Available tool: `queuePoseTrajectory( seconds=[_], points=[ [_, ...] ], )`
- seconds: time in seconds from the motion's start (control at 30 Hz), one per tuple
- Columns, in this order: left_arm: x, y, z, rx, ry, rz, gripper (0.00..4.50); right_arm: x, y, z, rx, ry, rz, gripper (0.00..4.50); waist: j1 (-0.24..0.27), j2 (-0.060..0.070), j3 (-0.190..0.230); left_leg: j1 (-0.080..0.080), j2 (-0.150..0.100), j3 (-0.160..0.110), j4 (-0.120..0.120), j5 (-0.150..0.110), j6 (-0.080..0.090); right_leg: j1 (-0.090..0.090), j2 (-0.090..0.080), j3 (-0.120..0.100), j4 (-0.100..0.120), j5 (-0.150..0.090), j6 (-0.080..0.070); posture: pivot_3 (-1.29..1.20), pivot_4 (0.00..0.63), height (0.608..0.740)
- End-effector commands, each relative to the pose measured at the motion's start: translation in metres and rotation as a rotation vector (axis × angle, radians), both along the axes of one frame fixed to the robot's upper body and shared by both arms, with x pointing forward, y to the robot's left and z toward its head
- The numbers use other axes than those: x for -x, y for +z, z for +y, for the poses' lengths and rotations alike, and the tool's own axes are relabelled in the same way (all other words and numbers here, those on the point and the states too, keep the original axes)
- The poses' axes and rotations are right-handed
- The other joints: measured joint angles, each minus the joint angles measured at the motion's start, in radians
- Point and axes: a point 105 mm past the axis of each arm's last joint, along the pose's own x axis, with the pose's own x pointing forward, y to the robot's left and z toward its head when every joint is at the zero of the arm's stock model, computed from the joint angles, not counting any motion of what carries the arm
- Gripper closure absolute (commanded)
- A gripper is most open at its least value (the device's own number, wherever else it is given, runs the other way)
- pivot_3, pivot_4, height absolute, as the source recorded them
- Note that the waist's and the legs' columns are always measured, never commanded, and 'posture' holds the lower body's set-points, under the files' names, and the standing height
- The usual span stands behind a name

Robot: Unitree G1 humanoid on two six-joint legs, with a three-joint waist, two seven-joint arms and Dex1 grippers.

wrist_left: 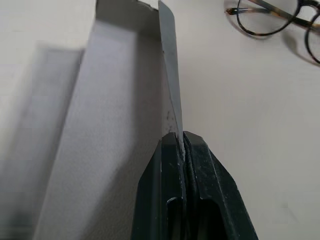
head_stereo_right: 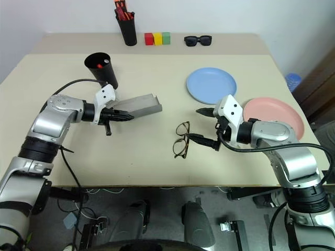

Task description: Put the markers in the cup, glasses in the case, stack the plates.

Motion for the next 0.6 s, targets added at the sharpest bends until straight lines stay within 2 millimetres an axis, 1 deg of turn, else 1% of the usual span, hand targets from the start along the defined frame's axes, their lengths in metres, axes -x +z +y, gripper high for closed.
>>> queuePoseTrajectory(
  seconds=[0.03, 0.23, 0.33, 0.4, 0.43, 0.5, 0.53, 0.6],
  points=[
    [0.022, 0.013, 0.0, -0.01, -0.117, -0.008, 4.46, 0.004, 0.008, 0.005, -0.026, 0.025, 0.014, 0.0, -0.004, 0.0, 0.0, 0.0, 0.0, 0.0, 0.0, 0.0, 0.001, 0.0, 0.0, 0.0, 0.0, 0.0, 0.0, 0.0, 0.15, 0.74],
    [0.052, 0.0, 0.0, -0.081, -0.238, 0.054, 4.46, 0.0, -0.006, 0.004, -0.051, -0.062, 0.209, 0.0, -0.006, 0.0, 0.0, 0.0, 0.001, 0.0, -0.003, 0.0, 0.001, -0.002, 0.0, 0.0, 0.001, 0.0, 0.0, 0.0, 0.15, 0.74],
    [0.058, -0.006, 0.003, -0.125, -0.251, 0.077, 4.46, -0.006, -0.013, 0.002, -0.081, -0.14, 0.303, 0.0, -0.006, 0.0, 0.0, 0.0, 0.001, 0.001, -0.002, 0.0, 0.001, -0.002, 0.001, 0.0, 0.001, 0.0, -0.001, 0.0, 0.15, 0.74],
    [0.06, -0.008, 0.003, -0.119, -0.25, 0.1, 4.46, -0.008, -0.019, 0.002, -0.094, -0.181, 0.363, 0.0, -0.005, 0.0, 0.0, 0.0, 0.001, 0.0, -0.002, 0.0, 0.001, -0.002, 0.001, 0.0, 0.001, 0.0, -0.001, 0.0, 0.15, 0.74],
    [0.06, -0.008, 0.003, -0.11, -0.251, 0.101, 4.21, -0.008, -0.023, 0.003, -0.092, -0.199, 0.392, 0.0, -0.005, 0.0, 0.0, 0.0, 0.001, 0.001, -0.002, 0.0, 0.001, -0.002, 0.001, 0.0, 0.001, 0.0, -0.001, 0.0, 0.15, 0.74],
    [0.054, -0.009, 0.002, -0.117, -0.229, 0.04, 3.59, -0.01, -0.028, 0.004, -0.102, -0.227, 0.439, 0.0, -0.005, 0.0, 0.0, 0.0, 0.001, 0.001, -0.002, -0.001, 0.001, -0.002, 0.0, 0.0, 0.001, 0.0, -0.001, 0.0, 0.15, 0.74],
    [0.051, -0.01, 0.001, -0.123, -0.219, 0.013, 3.17, -0.01, -0.029, 0.005, -0.107, -0.235, 0.452, 0.0, -0.005, 0.0, 0.0, 0.0, 0.001, 0.001, -0.002, -0.001, 0.001, -0.002, 0.0, 0.0, 0.001, 0.0, -0.001, 0.0, 0.15, 0.74],
    [0.045, -0.006, 0.0, -0.11, -0.196, -0.029, 2.16, -0.011, -0.032, 0.007, -0.124, -0.251, 0.485, 0.0, -0.004, 0.0, 0.0, 0.0, 0.001, 0.001, -0.002, -0.001, 0.001, -0.002, 0.0, 0.0, 0.001, 0.0, 0.0, 0.0, 0.15, 0.74]
  ],
)
